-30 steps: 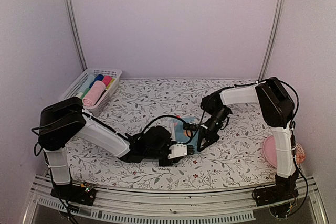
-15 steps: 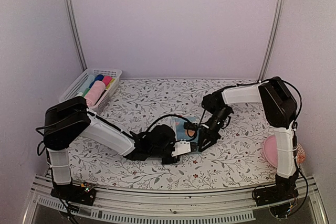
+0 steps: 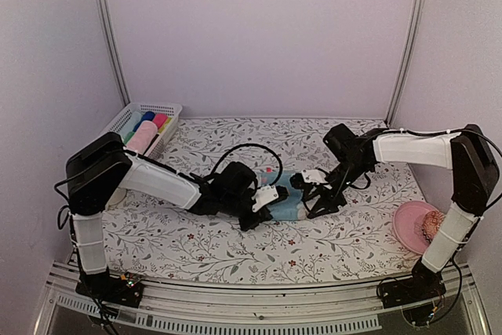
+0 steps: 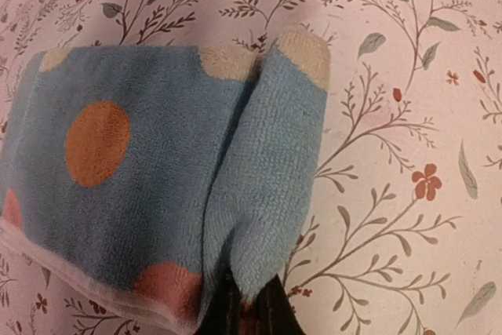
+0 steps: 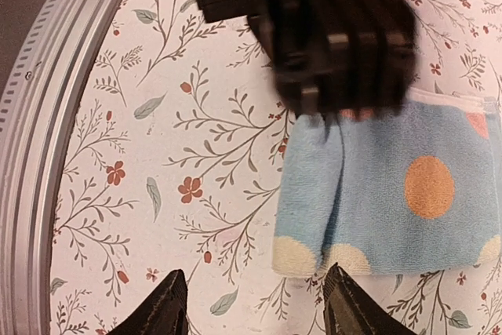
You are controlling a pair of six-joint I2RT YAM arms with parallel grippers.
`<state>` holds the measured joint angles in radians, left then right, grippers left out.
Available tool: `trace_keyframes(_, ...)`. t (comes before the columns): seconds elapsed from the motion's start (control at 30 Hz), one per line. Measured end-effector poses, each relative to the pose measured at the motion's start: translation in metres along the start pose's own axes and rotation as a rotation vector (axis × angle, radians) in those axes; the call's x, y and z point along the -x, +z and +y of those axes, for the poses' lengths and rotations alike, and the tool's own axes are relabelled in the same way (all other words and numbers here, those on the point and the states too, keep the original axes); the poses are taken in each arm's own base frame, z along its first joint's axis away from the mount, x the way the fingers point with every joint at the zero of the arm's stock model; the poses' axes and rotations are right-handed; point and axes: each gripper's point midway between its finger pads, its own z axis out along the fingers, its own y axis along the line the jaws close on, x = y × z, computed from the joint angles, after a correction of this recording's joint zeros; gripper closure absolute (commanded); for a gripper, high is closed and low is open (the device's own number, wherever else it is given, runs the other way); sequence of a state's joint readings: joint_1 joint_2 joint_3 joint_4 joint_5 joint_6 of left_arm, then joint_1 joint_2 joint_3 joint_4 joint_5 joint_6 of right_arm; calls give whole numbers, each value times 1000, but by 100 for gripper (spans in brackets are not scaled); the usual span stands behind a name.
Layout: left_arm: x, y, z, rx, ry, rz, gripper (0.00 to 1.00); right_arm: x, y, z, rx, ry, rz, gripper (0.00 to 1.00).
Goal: Roll the towels
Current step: Roll the towel at the center of the board.
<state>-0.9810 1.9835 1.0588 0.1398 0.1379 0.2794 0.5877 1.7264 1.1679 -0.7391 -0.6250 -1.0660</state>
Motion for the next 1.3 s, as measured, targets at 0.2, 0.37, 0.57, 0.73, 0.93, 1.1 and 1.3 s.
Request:
trace_keyframes(0.2,3,0,13,-111,-143,15,100,-5,8,6,-26,-83,-19,41)
trace_keyframes(0.37,3,5,11,-205,-211,33,100,1,18,3,-67,-139,-35,40)
trace_keyframes(0.57,7,10,9,-285,-269,40,100,9,28,-4,-123,-183,-27,41)
trace_keyframes(0.73,6,11,11,-331,-314,34,100,4,35,-15,-171,-182,0,44)
trace_keyframes(0.93,6,10,11,-364,-336,25,100,-11,43,-23,-204,-160,52,48)
trace_keyframes(1.1,6,10,11,-372,-347,24,100,-17,46,-31,-233,-150,78,54)
trace_keyframes(1.3,6,10,11,-378,-351,22,100,-23,50,-36,-244,-141,101,69)
